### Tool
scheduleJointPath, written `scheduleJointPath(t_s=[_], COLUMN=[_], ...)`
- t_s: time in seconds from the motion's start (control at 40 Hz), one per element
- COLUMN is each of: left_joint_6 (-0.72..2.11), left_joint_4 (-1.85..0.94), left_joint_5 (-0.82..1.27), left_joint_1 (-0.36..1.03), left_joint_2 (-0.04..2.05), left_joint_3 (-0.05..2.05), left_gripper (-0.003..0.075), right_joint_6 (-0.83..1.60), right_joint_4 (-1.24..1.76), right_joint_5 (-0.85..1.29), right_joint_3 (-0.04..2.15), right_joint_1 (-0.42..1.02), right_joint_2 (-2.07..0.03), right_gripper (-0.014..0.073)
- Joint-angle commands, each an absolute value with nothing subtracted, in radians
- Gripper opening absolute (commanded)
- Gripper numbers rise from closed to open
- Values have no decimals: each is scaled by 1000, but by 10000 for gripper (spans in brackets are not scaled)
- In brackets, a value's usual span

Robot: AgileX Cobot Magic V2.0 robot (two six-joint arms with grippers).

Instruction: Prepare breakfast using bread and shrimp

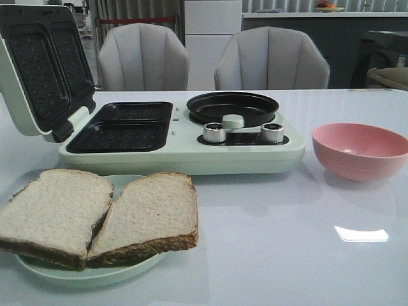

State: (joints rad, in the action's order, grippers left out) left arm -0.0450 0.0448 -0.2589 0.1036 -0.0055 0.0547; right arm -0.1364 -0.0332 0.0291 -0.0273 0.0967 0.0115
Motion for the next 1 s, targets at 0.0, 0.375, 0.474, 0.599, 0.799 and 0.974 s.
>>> scheduleJointPath(t_s=[0.0,0.375,0.474,0.599,0.799,0.974], left_joint_6=[-48,-48,-48,-48,-48,-48], left_joint_4=[32,-19,-19,-12,11,33], left_joint_5=[-217,166,161,147,143,143], left_joint_1=[111,111,111,111,111,111], left_joint_2=[8,196,208,211,211,211], left_joint_3=[188,381,381,381,381,381], left_gripper=[112,112,112,113,267,501], right_joint_6=[-130,-130,-130,-130,-130,-130], right_joint_4=[-31,-31,-31,-31,-31,-31], right_joint_5=[-64,-64,-63,-63,-63,-63], right_joint_3=[-23,-23,-23,-23,-23,-23], right_joint_1=[93,93,93,93,93,93], right_joint_2=[29,29,29,29,29,29], right_gripper=[138,138,138,138,138,138])
